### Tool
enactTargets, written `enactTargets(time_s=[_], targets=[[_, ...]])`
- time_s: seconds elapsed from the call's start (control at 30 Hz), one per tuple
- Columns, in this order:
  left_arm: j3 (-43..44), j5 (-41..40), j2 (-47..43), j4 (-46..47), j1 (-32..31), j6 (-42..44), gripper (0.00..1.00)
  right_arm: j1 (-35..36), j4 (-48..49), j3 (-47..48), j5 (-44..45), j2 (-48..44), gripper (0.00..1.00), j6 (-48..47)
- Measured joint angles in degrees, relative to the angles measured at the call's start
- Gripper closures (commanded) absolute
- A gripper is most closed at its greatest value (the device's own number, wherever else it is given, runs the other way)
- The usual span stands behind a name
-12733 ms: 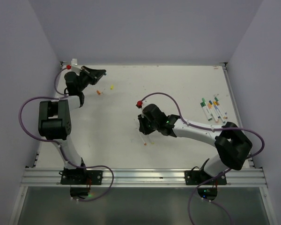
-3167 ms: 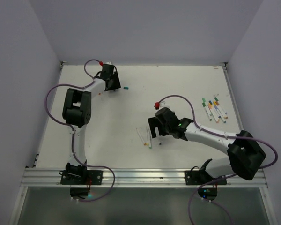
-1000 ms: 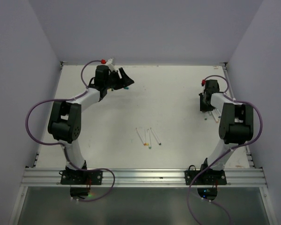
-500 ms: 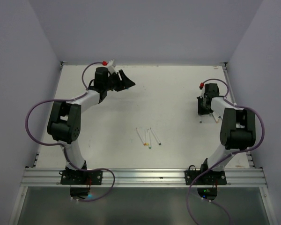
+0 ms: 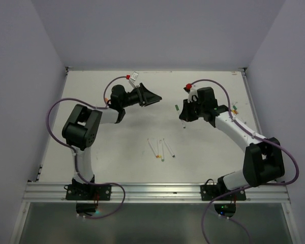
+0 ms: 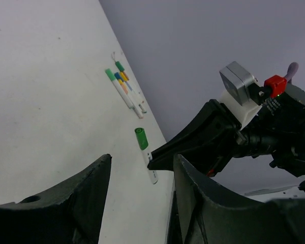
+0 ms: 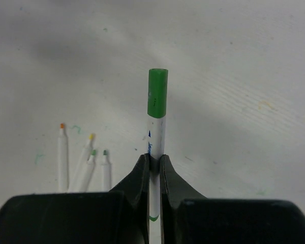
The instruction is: Open the pen caps
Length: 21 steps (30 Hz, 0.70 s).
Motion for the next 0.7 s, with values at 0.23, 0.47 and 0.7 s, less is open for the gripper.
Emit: enactTargets(time_s=[0.23,0.47,0.7], targets=[[-0.35,0.7,0.46,6.49,-3.52,-2.58,0.41,4.83,4.11,0.33,-3.98,-0.04,1.0,5.2],[-1.16,0.09,0.46,6.29,-4.98,-2.21,0.41,5.99,6.95,2.89,-5.03,0.31,1.0,7.76],[-1.25,-0.66,0.46,6.05,-5.4,-2.1,0.43,7.17,7.89,3.48,-5.7,1.14,1.0,9.09]])
